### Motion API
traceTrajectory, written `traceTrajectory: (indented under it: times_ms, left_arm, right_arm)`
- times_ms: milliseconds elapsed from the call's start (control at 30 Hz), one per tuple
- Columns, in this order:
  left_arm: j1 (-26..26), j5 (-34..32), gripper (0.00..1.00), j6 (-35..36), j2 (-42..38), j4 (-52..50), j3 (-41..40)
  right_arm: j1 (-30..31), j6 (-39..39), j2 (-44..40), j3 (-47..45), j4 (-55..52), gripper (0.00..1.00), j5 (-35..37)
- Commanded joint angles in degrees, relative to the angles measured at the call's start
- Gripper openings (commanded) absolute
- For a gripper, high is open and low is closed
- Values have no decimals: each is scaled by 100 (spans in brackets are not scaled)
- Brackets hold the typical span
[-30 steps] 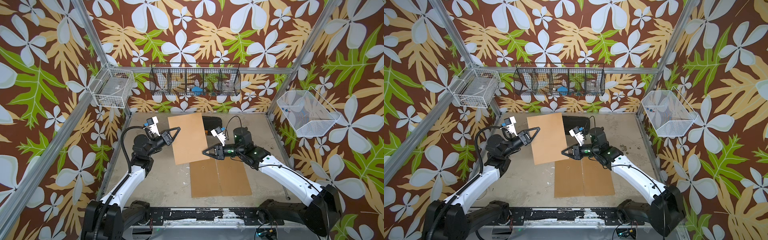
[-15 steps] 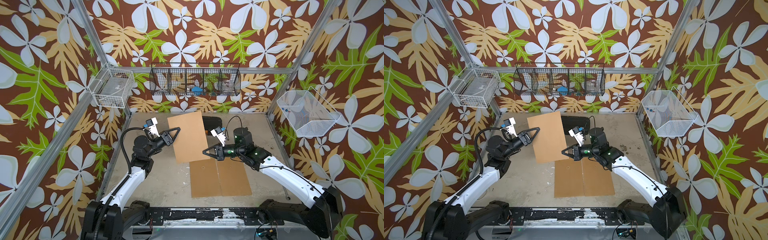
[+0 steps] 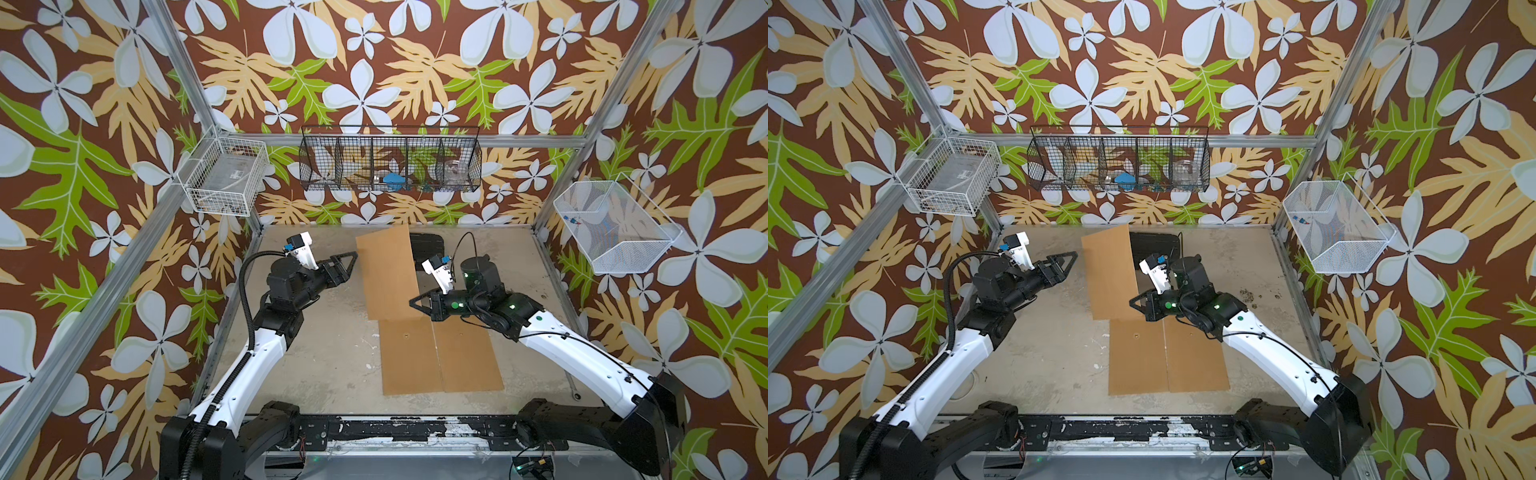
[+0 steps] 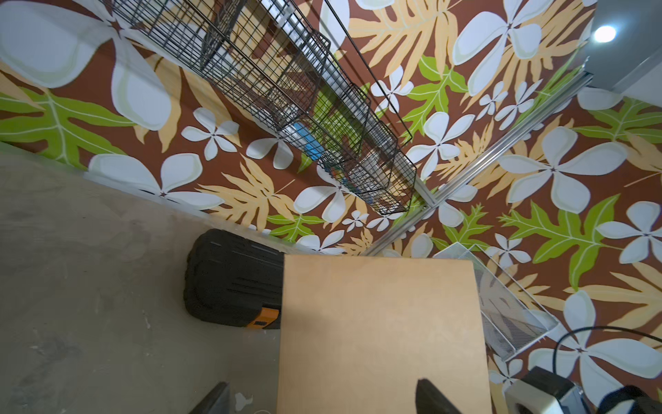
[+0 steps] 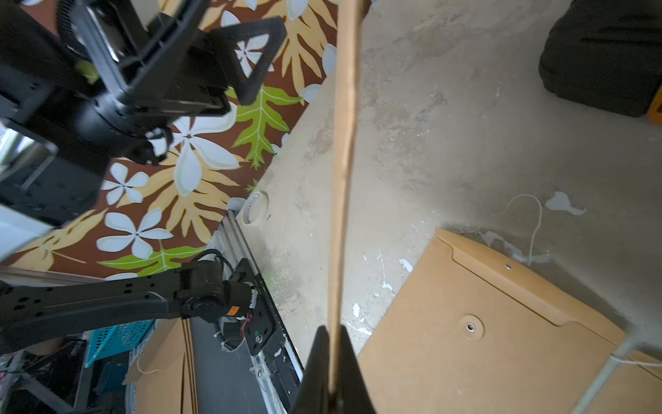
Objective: Open the file bag
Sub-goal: Pick up the file bag from the center of the board.
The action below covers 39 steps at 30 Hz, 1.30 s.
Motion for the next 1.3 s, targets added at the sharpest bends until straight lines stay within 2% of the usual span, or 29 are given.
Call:
traceTrajectory:
  times_ms: [0, 133, 333, 567, 900, 1267]
  left_arm:
    - [-77, -571, 90, 403, 126, -1187, 402]
    - [-424, -1317, 93, 699, 327, -2178, 1087]
    - [-1400, -2230, 95, 762, 789, -2975, 2035]
    - [-2063, -2583, 95, 702, 1242, -3287, 2833]
    - [-2361, -2793, 94, 609, 1567, -3483, 3202]
    - [-2415, -2996, 73, 682, 1909, -3846, 3613]
  right_arm:
    - [283, -86, 63, 145, -229, 0, 982]
    - [704, -3, 187, 348, -405, 0, 1737]
    - [1143, 58, 383, 622, -472, 0, 2397]
    - [1485, 3, 614, 908, -689, 0, 2925]
    - [1637, -99, 785, 1226, -974, 0, 3507]
    - [1881, -202, 975, 1544, -1244, 0, 4074]
